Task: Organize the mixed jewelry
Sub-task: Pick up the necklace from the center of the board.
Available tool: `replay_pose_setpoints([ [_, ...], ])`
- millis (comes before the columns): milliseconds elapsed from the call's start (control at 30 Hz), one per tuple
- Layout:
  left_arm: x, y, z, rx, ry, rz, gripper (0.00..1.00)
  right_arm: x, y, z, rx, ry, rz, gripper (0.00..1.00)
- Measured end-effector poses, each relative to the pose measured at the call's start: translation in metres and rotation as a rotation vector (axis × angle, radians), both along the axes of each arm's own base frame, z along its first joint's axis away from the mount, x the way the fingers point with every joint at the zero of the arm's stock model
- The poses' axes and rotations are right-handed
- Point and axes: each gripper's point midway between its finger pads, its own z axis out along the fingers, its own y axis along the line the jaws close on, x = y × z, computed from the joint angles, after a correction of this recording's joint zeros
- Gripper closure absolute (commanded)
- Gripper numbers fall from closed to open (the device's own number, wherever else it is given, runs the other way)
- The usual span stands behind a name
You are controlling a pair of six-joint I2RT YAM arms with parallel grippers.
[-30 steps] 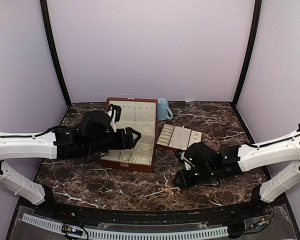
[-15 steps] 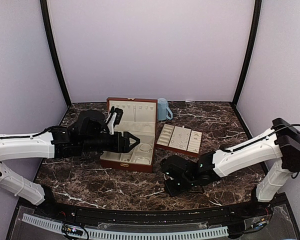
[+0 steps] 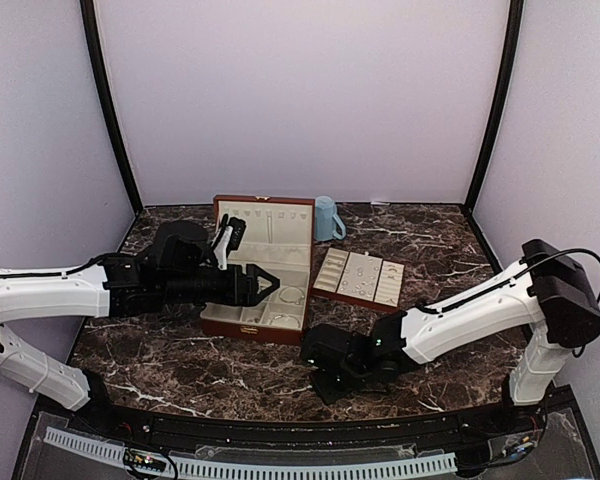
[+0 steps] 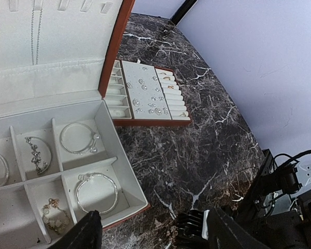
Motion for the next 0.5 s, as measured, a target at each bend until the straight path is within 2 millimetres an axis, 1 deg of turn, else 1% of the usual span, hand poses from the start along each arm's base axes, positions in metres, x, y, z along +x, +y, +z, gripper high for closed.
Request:
replay_pose_setpoints([
  [33,0.0,0.0,0.0,-0.002,0.001,0.0,0.28,0.0,0.002,0.0,-0.003,-0.006,0.005,0.99],
  [133,-0.001,0.001,-0.003,0.002,0.005,0.001,0.28,0.005,0.006,0.005,-0.006,-0.033,-0.011,1.0],
  [300,-0.001,0.006,-0.007,0.01,0.005,0.01,0.28,0.019,0.002,0.013,-0.008,-0.075,-0.049,1.0],
  [367,-0.002,0.008,-0.007,0.01,-0.002,0.008,0.28,0.026,0.001,0.022,0.025,-0.075,-0.069,1.0],
  [500,-0.007,0.009,-0.008,-0.004,-0.033,-0.023,0.28,0.045,-0.003,0.054,0.159,-0.073,-0.124,1.0],
])
